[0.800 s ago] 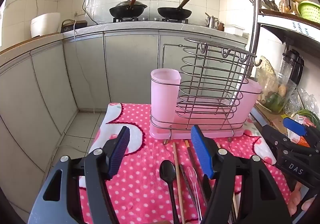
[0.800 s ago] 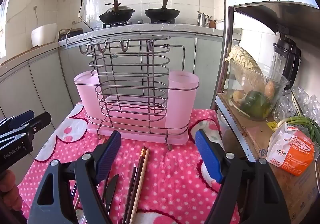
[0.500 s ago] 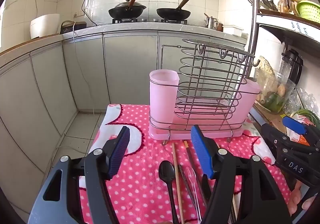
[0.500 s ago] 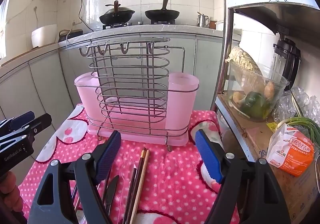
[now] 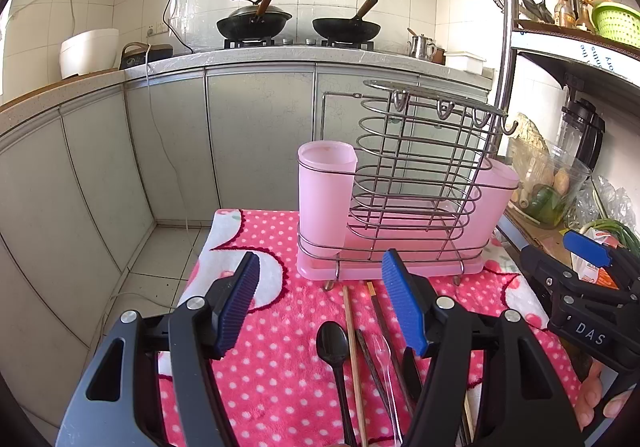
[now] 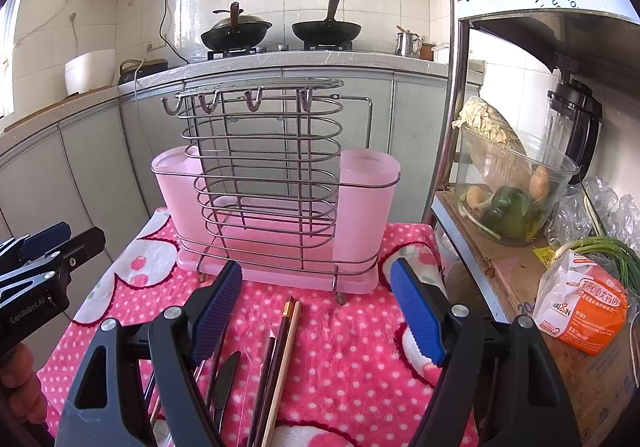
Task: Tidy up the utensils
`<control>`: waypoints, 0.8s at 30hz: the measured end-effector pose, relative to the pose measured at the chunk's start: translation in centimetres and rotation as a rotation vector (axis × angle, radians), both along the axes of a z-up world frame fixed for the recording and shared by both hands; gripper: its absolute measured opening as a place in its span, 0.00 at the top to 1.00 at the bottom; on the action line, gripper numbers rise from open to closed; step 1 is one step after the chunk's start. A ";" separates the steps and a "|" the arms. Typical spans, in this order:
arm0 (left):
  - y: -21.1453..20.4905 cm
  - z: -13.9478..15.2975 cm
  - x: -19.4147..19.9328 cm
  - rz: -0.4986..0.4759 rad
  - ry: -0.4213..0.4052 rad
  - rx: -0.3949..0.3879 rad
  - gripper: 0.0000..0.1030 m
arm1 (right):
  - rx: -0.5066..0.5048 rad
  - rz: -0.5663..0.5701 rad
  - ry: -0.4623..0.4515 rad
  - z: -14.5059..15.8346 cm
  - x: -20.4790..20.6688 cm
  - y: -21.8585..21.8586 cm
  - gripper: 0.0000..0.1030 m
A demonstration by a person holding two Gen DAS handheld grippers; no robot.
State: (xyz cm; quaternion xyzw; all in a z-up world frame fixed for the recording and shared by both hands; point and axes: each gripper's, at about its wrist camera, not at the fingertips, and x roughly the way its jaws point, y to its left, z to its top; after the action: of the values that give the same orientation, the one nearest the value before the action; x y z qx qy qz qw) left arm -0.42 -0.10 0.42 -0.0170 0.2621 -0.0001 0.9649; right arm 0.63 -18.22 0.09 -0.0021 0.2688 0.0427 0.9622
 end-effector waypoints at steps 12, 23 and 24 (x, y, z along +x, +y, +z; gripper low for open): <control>0.0 0.0 0.0 0.000 -0.001 0.000 0.38 | 0.000 0.000 -0.003 0.1 -0.1 0.1 0.27; 0.0 0.0 0.0 0.000 -0.002 -0.001 0.38 | -0.002 0.000 -0.004 0.0 -0.1 0.1 0.27; 0.0 0.1 -0.1 -0.001 -0.002 -0.001 0.38 | -0.002 0.000 -0.004 0.0 -0.1 0.1 0.27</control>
State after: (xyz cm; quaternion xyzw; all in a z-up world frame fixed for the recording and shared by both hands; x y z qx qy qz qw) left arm -0.50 -0.11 0.48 -0.0176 0.2609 -0.0007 0.9652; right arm 0.50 -18.15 0.10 -0.0032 0.2671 0.0425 0.9627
